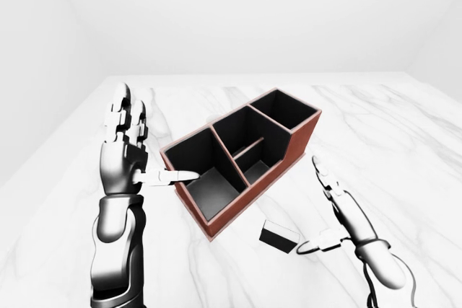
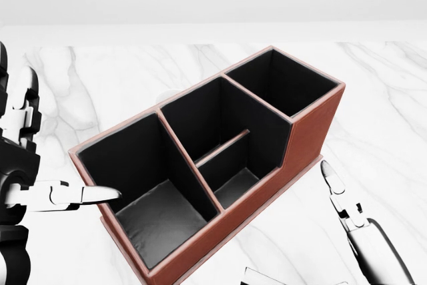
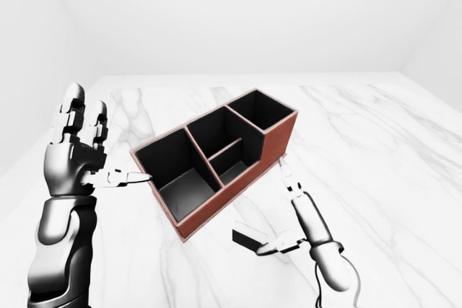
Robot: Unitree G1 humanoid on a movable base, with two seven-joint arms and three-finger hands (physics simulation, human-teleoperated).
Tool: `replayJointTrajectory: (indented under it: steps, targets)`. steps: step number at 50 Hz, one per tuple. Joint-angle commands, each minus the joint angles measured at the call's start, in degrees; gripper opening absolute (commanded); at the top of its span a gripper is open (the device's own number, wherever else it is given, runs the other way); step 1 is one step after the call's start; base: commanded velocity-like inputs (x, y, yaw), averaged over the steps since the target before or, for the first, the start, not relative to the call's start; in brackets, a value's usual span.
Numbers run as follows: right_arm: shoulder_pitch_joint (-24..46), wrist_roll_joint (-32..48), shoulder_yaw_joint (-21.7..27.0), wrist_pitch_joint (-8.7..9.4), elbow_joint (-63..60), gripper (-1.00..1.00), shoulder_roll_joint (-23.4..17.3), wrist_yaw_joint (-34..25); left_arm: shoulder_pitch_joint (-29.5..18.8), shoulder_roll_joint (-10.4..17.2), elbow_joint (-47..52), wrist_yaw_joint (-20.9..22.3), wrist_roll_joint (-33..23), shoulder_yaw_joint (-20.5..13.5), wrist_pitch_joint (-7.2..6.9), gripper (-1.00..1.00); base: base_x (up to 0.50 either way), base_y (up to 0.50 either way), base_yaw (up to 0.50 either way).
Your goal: Pick up the book and place it in the left compartment of the caddy.
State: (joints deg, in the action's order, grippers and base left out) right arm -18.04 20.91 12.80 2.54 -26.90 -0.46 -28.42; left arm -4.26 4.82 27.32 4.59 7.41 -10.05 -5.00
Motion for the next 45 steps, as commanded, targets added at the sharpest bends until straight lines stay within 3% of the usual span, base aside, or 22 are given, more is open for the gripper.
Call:
replayJointTrajectory:
  steps: [1, 9, 23, 45]
  targets:
    - [-1.1, 2.4, -1.6, -2.30, 2.2, 1.00, 0.1, 1.5, -0.1, 0.0, 0.1, 0.0, 0.0, 0.0, 0.00, 1.00, 0.00, 0.00, 0.00]
    - [-2.3, 3.5, -2.6, -3.42, 2.3, 1.00, 0.1, 2.0, -0.1, 0.1, -0.3, 0.1, 0.0, -0.1, 0.00, 1.00, 0.00, 0.00, 0.00]
    - [-3.5, 6.7, -4.8, -7.07, 5.7, 1.00, -0.4, 3.9, -0.1, 0.1, -0.1, 0.1, 0.2, -0.2, 0.00, 1.00, 0.00, 0.00, 0.00]
    - [-0.6, 10.8, -6.4, -7.54, 12.4, 1.00, -2.2, 7.4, -0.4, 0.3, 0.1, 0.1, 0.6, -0.5, 0.00, 1.00, 0.00, 0.00, 0.00]
